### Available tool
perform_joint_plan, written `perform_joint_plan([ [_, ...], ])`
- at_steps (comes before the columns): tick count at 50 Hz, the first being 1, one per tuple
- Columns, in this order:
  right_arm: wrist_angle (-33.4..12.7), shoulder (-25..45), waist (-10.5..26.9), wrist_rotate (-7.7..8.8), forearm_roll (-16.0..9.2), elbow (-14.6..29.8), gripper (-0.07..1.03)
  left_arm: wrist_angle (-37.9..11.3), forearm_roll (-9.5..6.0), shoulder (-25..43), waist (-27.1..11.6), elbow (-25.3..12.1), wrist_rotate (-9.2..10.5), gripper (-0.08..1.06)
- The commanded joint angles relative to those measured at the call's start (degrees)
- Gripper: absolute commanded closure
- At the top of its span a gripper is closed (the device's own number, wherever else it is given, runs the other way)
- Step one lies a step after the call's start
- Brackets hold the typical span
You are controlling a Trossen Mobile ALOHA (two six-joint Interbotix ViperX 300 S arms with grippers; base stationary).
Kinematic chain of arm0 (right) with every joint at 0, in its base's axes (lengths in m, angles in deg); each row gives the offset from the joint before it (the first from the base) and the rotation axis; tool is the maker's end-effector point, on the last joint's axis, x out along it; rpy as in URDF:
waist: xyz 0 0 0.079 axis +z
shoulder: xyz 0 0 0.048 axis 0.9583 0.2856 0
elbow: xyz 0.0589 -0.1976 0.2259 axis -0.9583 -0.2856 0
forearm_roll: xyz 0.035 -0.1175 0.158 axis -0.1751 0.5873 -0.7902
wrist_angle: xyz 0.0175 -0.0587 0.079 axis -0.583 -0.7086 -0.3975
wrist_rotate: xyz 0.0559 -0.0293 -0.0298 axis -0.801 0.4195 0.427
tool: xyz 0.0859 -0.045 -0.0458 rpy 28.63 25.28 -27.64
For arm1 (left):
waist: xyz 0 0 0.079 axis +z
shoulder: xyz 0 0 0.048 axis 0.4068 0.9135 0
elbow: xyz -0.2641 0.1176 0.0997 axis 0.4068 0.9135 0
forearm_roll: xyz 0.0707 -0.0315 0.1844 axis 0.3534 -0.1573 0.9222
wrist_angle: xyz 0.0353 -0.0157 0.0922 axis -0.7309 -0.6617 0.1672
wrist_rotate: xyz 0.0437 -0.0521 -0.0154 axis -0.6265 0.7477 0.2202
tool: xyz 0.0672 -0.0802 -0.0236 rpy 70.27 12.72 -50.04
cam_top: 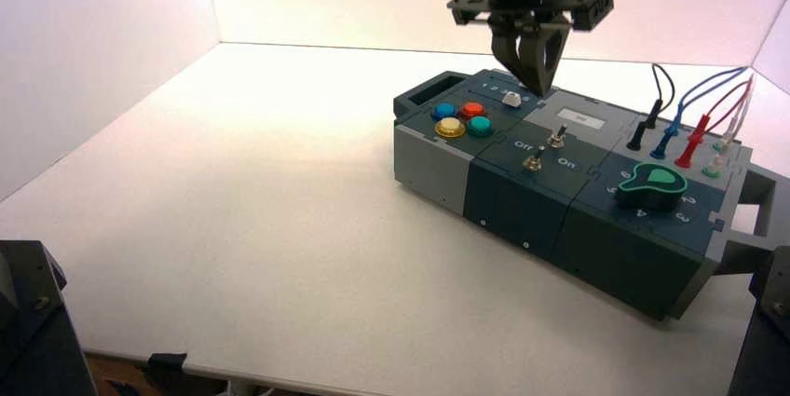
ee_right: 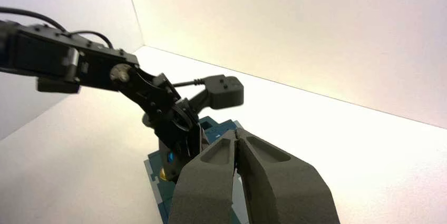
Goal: Move the bottom slider to position 1.
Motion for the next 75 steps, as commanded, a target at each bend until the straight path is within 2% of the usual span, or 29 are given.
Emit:
perform_joint_plan([
  [1,0.70,0.53,-0.18,-0.18,0.09,0.62,0.99,-0.09,0.09,-0.35,0.09,-2.46,-0.53,1.01],
  [22,0.79,0.53,-0.18,-0.18,0.09,0.62,0.99,-0.97,0.53,2.37,1.49,-6.33,-0.70,1.01],
  [55,1.05,-0.09,-0.18,-0.18,0.18,0.62,0.99,-1.58,0.62,4.39,3.16,-6.68,-1.58,1.01],
  [75,1.14,0.00,-0.18,-0.18,0.09,0.62,0.99,-1.58,0.88,5.62,4.48,-8.61,-1.67,1.01],
])
